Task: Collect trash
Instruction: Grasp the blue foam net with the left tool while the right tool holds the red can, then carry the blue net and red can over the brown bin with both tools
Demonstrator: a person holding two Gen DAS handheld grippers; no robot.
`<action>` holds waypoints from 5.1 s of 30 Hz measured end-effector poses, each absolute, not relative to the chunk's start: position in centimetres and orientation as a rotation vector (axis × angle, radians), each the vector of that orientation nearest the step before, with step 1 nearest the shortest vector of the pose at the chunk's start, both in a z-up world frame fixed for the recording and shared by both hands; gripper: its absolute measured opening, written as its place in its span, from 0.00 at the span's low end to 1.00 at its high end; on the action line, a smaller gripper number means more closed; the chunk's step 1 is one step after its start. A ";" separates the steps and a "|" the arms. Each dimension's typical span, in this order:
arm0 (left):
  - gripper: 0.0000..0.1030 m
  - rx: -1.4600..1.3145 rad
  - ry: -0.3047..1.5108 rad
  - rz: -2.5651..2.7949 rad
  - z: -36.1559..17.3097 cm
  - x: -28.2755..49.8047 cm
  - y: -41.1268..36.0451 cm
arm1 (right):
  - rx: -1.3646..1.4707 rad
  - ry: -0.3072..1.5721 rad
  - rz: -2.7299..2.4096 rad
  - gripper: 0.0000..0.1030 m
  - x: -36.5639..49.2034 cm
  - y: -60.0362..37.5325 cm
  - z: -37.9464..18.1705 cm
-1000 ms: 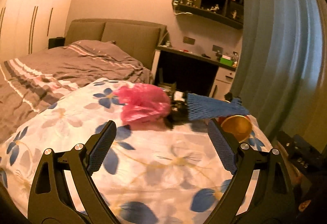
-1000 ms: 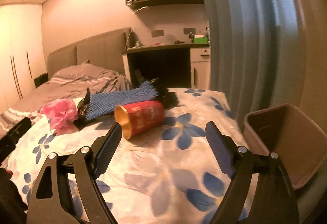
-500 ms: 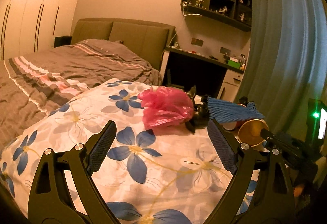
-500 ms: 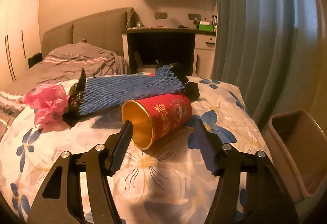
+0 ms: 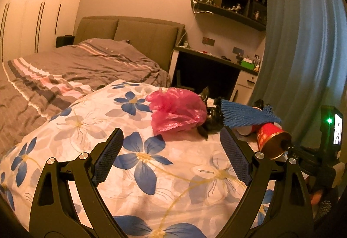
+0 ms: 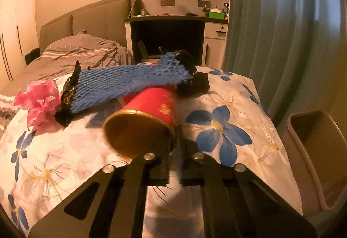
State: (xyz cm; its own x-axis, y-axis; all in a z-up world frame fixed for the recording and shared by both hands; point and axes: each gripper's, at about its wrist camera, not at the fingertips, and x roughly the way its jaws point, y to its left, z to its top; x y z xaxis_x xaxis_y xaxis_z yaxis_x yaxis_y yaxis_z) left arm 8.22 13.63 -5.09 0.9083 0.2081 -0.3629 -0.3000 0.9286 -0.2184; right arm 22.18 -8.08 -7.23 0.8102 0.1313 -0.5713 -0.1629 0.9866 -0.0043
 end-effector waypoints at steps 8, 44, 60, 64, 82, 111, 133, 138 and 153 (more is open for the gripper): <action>0.86 -0.266 0.367 0.203 -5.0 9.4 11.8 | -0.008 0.573 0.145 0.04 19.8 -11.2 -6.7; 0.31 -0.350 0.695 -0.182 -7.9 24.3 7.1 | 0.095 0.511 0.160 0.04 14.9 -19.5 -6.7; 0.48 -0.319 0.684 -0.114 -7.5 24.3 8.4 | 0.090 0.505 0.164 0.04 15.1 -19.2 -6.5; 0.49 -0.336 0.700 -0.108 -7.7 25.0 9.1 | 0.090 0.506 0.164 0.04 15.1 -19.3 -6.5; 0.02 -0.335 0.720 -0.251 -8.1 24.3 7.6 | 0.089 0.509 0.162 0.04 15.3 -19.2 -6.3; 0.01 -0.269 0.494 -0.415 -1.3 15.7 -1.3 | 0.140 0.421 0.078 0.04 11.0 -24.3 -3.9; 0.01 -0.143 0.554 -0.704 -4.3 19.9 -20.9 | 0.213 0.382 -0.213 0.04 9.7 -36.8 -4.6; 0.01 -0.138 0.606 -0.725 -6.3 20.7 -23.0 | 0.213 0.399 -0.229 0.04 10.0 -37.5 -5.3; 0.02 -0.135 0.709 -0.734 -9.3 21.8 -24.4 | 0.209 0.465 -0.250 0.04 12.2 -37.6 -7.1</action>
State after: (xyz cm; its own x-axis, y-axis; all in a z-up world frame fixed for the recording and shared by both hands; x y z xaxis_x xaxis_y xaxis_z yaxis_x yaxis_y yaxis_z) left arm 21.76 -24.35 -9.34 0.5239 -0.6548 -0.5448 0.5669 0.7454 -0.3507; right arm 12.19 -37.62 -7.07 0.8644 -0.1893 -0.4658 0.2840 0.9483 0.1415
